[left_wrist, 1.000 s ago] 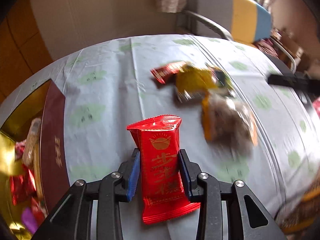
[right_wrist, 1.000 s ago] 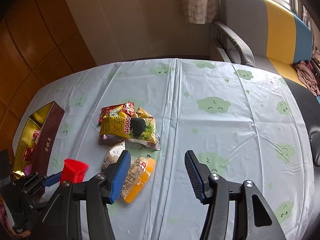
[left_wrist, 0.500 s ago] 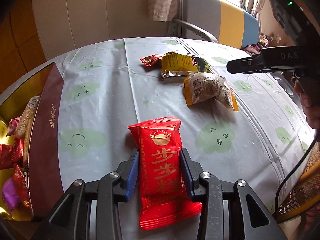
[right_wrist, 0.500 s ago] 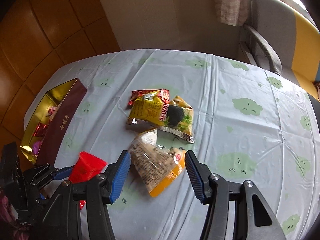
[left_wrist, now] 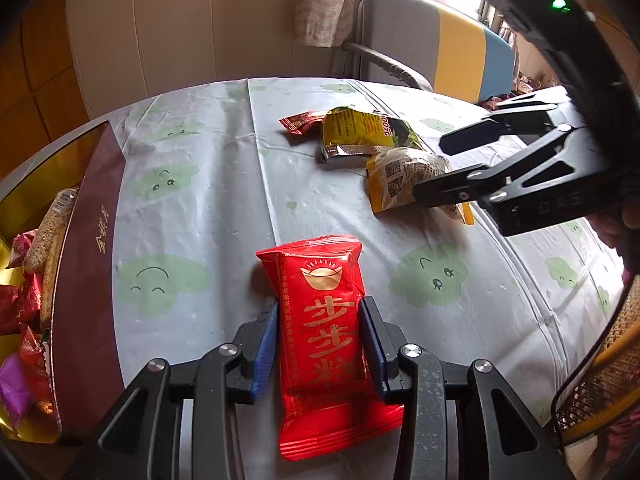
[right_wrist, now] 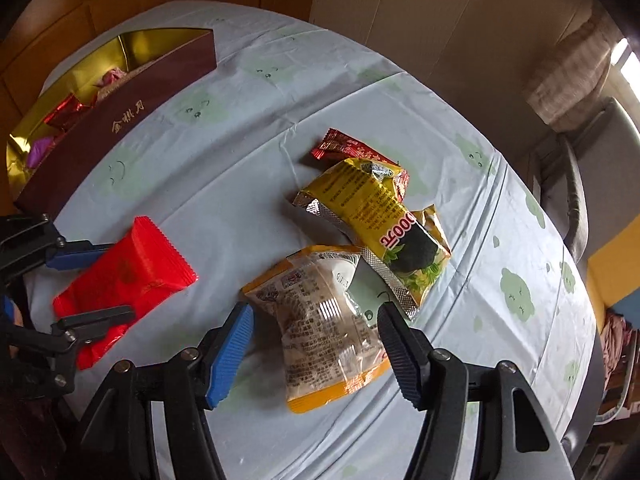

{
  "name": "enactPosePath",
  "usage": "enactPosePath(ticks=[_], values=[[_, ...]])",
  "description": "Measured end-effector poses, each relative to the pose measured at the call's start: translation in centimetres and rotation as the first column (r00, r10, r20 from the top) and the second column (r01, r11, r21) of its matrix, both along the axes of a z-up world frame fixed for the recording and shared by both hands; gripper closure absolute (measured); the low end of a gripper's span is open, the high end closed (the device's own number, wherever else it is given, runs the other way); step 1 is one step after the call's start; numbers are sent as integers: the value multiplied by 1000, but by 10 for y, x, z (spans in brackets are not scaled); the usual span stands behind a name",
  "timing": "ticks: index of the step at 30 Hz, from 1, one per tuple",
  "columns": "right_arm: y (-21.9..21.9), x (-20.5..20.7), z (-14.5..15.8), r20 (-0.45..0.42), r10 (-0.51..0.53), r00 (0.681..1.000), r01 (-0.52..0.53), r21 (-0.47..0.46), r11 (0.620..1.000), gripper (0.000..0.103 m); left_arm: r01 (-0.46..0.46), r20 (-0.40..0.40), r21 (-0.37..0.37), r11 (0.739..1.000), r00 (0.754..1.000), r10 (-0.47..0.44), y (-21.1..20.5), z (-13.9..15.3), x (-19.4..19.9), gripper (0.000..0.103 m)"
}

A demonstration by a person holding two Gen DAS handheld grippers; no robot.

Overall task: Organize snacks
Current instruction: 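Hold the red packet with the left gripper while the right gripper grasps the clear snack bag, then carry the red packet into the gold box and release it with the left gripper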

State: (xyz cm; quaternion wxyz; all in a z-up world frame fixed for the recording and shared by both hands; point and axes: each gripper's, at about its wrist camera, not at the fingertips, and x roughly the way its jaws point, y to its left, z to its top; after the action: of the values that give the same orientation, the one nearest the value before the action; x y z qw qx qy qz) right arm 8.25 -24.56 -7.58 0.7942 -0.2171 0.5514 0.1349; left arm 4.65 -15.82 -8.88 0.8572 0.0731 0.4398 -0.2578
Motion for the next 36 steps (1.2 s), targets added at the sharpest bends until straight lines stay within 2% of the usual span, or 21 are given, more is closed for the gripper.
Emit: enactPosePath(ticks=[2, 4, 10, 13, 21, 26, 30, 32, 34, 36], values=[[-1, 4, -5, -19, -27, 999, 27, 10, 1000, 61, -1, 2, 0, 1000, 1000, 1, 0, 0, 0, 63], [0, -3, -4, -1, -35, 999, 35, 29, 999, 65, 1, 1, -1, 1000, 1000, -1, 0, 0, 0, 63], [0, -43, -7, 5, -46, 999, 45, 119, 992, 66, 5, 2, -7, 1000, 1000, -5, 2, 1, -1, 63], [-9, -44, -7, -10, -81, 997, 81, 190, 978, 65, 4, 7, -4, 1000, 1000, -4, 1, 1, -2, 63], [-2, -43, -15, 12, -66, 998, 64, 142, 988, 63, -15, -11, 13, 1000, 1000, 15, 8, 11, -6, 66], [1, -49, -14, 20, -62, 998, 59, 131, 990, 63, -30, -1, -41, 999, 1000, 30, 30, 37, -11, 66], [3, -52, -13, 21, -61, 998, 58, 121, 991, 63, -89, -12, -116, 989, 996, 88, 66, 65, -5, 66], [4, -50, -13, 21, -61, 998, 58, 117, 991, 63, -150, -23, -146, 978, 989, 149, 93, 78, 6, 66], [5, -50, -13, 19, -61, 998, 58, 117, 991, 63, -217, -38, -165, 962, 976, 214, 120, 86, 19, 66], [5, -51, -13, 21, -60, 998, 57, 115, 992, 63, -302, -58, -175, 937, 953, 297, 151, 89, 36, 66]])
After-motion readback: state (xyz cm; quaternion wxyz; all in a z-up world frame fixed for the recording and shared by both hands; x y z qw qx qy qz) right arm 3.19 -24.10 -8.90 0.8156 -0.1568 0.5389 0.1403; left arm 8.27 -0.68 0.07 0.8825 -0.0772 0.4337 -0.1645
